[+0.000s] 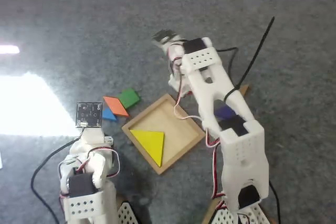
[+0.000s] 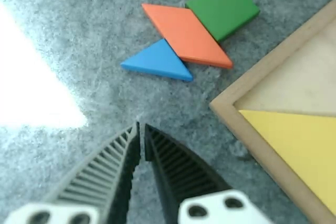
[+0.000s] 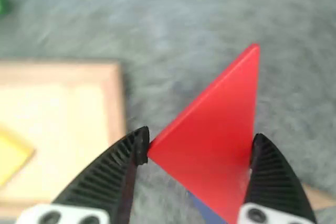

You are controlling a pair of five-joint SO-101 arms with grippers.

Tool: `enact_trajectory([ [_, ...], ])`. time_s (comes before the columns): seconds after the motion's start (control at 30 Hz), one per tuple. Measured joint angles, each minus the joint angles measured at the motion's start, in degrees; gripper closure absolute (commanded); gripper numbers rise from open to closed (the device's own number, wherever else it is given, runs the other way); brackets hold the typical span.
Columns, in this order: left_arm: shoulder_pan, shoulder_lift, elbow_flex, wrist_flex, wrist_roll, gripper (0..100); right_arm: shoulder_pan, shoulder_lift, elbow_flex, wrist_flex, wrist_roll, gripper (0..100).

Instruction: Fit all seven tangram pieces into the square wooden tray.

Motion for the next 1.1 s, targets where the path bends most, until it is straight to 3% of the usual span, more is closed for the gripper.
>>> enact_trajectory([
  [0.13, 0.0, 0.0, 0.0, 0.0, 0.0, 99, -5.5, -1.1, 0.0, 4.8, 9.8, 73.6],
  [0.37, 0.0, 0.0, 0.0, 0.0, 0.0, 99, -10.7, -2.5, 0.0, 11.0, 18.3, 73.8],
  [0.57, 0.0, 0.0, 0.0, 0.0, 0.0, 99, -16.7, -16.4, 10.5, 11.4, 23.4, 73.8],
  [0.83, -0.1, -0.2, 0.0, 0.0, 0.1, 99, -20.0, -36.0, 39.6, -2.9, 36.2, 73.7],
  [1.1, 0.1, -0.2, 0.0, 0.0, 0.1, 99, -17.1, -37.1, 42.5, -6.7, 37.3, 73.8],
])
